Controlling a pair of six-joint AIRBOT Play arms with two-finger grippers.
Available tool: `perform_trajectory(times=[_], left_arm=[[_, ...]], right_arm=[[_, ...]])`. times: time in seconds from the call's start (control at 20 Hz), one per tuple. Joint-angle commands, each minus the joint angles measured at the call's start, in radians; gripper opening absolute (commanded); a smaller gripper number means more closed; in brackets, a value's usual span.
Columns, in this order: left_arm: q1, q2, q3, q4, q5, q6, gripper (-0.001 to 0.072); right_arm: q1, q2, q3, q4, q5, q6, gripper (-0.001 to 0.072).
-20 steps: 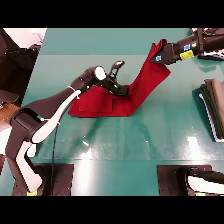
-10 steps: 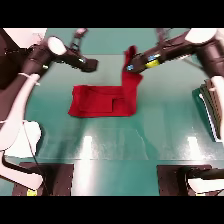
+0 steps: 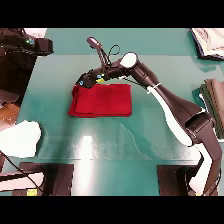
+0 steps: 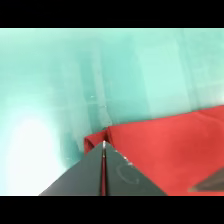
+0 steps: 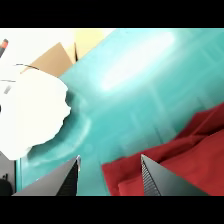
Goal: Fold the shirts.
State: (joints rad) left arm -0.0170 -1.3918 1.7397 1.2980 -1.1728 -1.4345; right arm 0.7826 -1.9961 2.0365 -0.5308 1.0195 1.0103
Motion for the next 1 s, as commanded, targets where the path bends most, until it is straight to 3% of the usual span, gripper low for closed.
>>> perform_trajectory(times=[0.0, 0.15, 0.3, 0.6, 0.75, 0.95], left_arm=[[0.018, 0.027, 0.001, 0.000, -0.026, 0.002, 0.0028], [0.018, 0.027, -0.002, 0.000, -0.065, 0.002, 0.0028], [0.018, 0.027, -0.002, 0.000, -0.068, 0.002, 0.0028], [0.017, 0.024, -0.002, 0.000, -0.064, 0.002, 0.0028], [0.017, 0.024, -0.002, 0.000, -0.065, 0.003, 0.0028], [0.017, 0.024, -0.002, 0.000, -0.057, 0.003, 0.0028]], right_arm=[[-0.037, 0.047, -0.087, -0.037, 0.036, -0.004, 0.0461], [-0.169, 0.145, -0.245, -0.206, 0.198, 0.106, 0.0452], [-0.327, 0.235, -0.469, -0.229, 0.240, 0.160, 0.0451], [-0.513, 0.340, -0.834, -0.177, 0.123, 0.188, 0.0452], [-0.499, 0.338, -0.898, -0.115, 0.039, 0.184, 0.0597], [-0.423, 0.333, -0.885, -0.088, -0.071, 0.184, 0.0596]])
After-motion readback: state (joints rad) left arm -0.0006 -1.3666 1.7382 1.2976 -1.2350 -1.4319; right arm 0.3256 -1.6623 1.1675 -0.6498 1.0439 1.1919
